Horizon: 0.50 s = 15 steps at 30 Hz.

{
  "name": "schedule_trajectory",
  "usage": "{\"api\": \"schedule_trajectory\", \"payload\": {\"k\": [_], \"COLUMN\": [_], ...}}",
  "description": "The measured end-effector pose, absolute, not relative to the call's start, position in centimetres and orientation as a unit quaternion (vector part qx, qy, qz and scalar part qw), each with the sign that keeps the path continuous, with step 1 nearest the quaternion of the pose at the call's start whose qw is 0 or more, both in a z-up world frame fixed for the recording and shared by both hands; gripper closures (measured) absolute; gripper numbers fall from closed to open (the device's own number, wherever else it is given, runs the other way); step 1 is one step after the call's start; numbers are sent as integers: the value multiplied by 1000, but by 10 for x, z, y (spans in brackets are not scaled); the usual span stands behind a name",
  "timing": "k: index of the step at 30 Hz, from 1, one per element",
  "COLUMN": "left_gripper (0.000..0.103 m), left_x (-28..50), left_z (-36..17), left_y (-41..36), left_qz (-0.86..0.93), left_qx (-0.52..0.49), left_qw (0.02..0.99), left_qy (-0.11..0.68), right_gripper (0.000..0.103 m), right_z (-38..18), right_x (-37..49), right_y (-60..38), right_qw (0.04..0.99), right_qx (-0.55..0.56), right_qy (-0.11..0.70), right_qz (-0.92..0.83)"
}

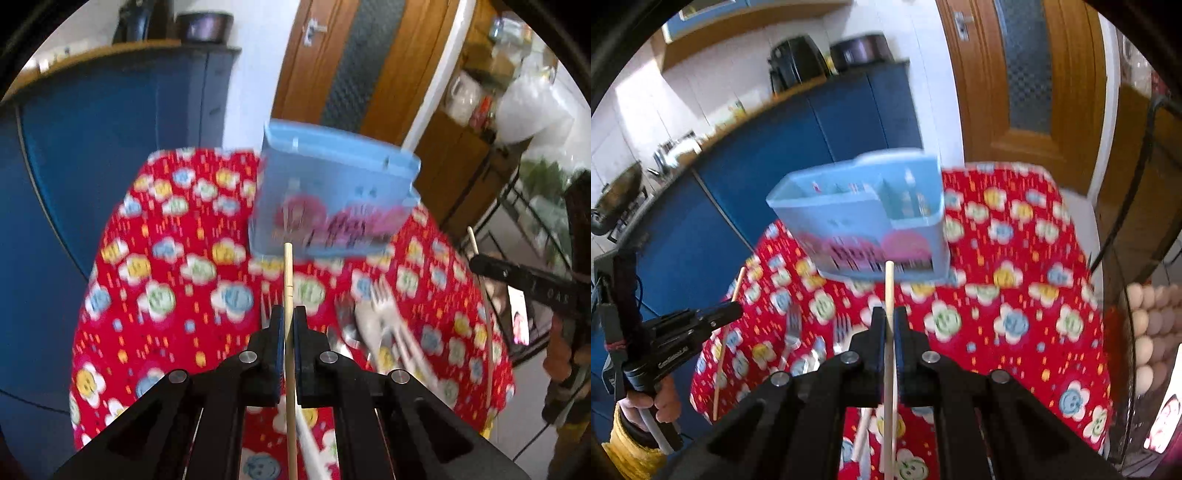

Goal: Organize utensils
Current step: 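Lift both chopsticks and carry them over the blue Box caddy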

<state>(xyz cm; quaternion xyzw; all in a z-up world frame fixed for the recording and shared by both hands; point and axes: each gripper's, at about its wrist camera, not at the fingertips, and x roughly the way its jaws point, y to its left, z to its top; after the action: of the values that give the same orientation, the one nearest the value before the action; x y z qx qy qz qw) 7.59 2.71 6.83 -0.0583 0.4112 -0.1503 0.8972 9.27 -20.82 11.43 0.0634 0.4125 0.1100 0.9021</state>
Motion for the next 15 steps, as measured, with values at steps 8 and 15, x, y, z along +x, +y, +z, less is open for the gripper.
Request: {"api": "schedule_trajectory", "payload": {"k": [8,15], "left_gripper": [99,99], "left_x": [106,149], "left_z": [121,167], "left_y": [18,3], "left_qz": [-139,-127], "left_qx": [-73,-75], "left_qw": [929,951], "left_qy": [336,271], "right_gripper": [97,97], "right_z": [144,181], "right_x": [103,134], "right_y": [-200,-203], "right_qw": [928,946], "right_qx": [69,75], "right_qy": [348,295], "right_qz": [112,115]}}
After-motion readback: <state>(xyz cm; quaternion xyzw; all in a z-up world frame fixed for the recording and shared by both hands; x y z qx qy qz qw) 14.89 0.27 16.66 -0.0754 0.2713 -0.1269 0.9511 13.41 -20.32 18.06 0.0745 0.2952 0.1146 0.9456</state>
